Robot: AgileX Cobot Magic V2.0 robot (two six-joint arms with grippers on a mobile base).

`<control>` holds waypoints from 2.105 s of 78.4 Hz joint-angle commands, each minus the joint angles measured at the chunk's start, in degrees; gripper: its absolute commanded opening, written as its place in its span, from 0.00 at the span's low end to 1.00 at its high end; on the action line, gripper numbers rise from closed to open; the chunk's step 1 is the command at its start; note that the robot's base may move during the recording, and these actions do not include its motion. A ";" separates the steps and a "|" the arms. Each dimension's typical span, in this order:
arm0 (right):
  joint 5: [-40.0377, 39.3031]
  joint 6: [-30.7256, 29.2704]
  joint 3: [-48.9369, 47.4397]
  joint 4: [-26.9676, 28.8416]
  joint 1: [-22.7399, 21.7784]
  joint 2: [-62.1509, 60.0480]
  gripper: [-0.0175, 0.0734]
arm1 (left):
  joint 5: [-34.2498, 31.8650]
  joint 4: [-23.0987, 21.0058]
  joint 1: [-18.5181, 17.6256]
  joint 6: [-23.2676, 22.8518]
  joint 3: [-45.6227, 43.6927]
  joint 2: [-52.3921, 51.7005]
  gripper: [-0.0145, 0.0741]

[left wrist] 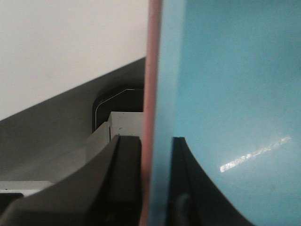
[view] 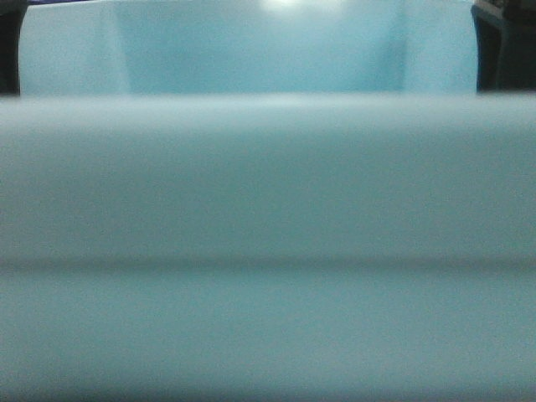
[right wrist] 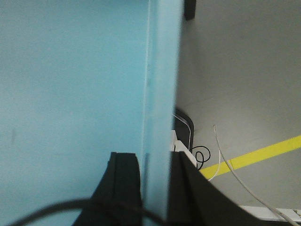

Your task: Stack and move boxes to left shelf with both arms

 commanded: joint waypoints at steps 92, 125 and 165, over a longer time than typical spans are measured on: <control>-1.04 -0.33 -1.86 -0.80 0.07 -2.08 0.25 | 2.84 -0.63 -0.52 -0.89 -1.79 -1.92 0.16; -0.86 -0.33 -1.86 -0.80 0.07 -2.08 0.25 | 2.84 -0.63 -0.52 -0.89 -1.79 -1.92 0.16; -0.78 -0.33 -1.86 -0.80 0.07 -2.08 0.25 | 2.84 -0.63 -0.52 -0.89 -1.79 -1.92 0.16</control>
